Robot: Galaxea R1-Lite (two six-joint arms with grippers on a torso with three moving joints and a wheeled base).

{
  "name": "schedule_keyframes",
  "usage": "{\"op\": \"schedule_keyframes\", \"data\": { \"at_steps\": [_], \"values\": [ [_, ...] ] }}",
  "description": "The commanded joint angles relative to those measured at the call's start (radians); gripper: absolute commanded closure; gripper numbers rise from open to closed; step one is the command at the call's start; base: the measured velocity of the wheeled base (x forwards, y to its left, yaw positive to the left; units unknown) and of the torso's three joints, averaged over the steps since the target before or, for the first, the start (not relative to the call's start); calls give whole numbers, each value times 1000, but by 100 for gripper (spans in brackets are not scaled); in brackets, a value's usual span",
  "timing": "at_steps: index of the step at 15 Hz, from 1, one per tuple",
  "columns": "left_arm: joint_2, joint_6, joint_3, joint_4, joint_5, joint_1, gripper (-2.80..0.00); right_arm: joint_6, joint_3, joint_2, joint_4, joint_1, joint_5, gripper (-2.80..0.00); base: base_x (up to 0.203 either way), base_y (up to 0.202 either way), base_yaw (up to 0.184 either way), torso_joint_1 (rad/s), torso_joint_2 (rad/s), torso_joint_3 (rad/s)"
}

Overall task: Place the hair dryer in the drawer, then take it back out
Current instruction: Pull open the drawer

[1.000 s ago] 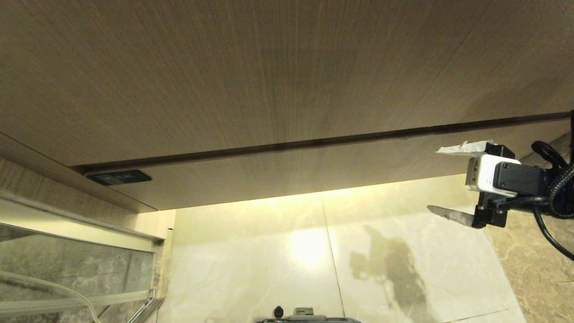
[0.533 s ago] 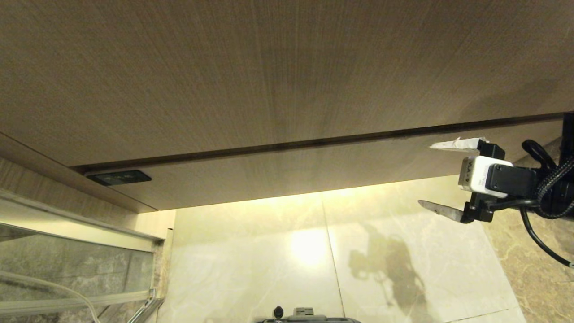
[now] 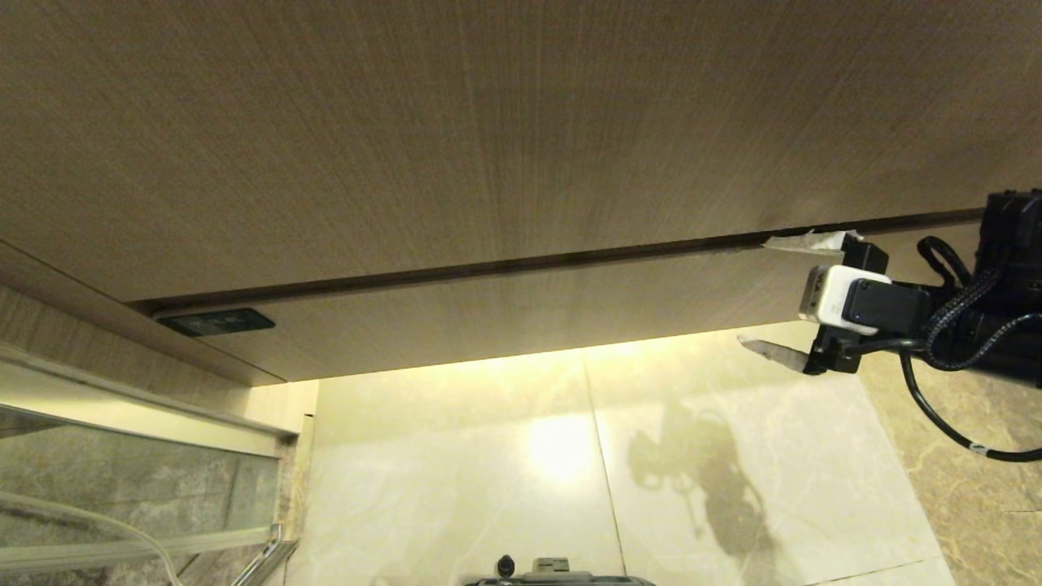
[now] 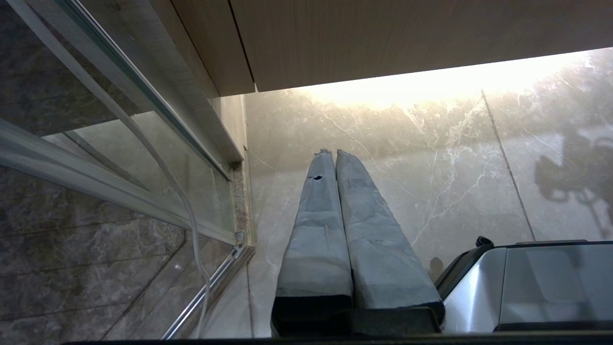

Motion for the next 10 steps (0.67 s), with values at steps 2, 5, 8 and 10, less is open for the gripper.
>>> {"op": "schedule_keyframes", "data": {
  "at_steps": [2,5,8,10],
  "values": [
    [0,0,-1,2,0,0,0,-6,-1,45,-65,1,-2,-280,0,0,0,0,0,0],
    [0,0,0,1,0,0,0,-6,-3,71,-105,1,-5,-280,0,0,0,0,0,0],
    [-1,0,-1,0,0,0,0,-5,-3,99,-145,1,-30,-280,0,0,0,0,0,0],
    [0,0,0,0,0,0,0,-4,-17,120,-157,0,-36,-280,0,0,0,0,0,0]
  ]
}}
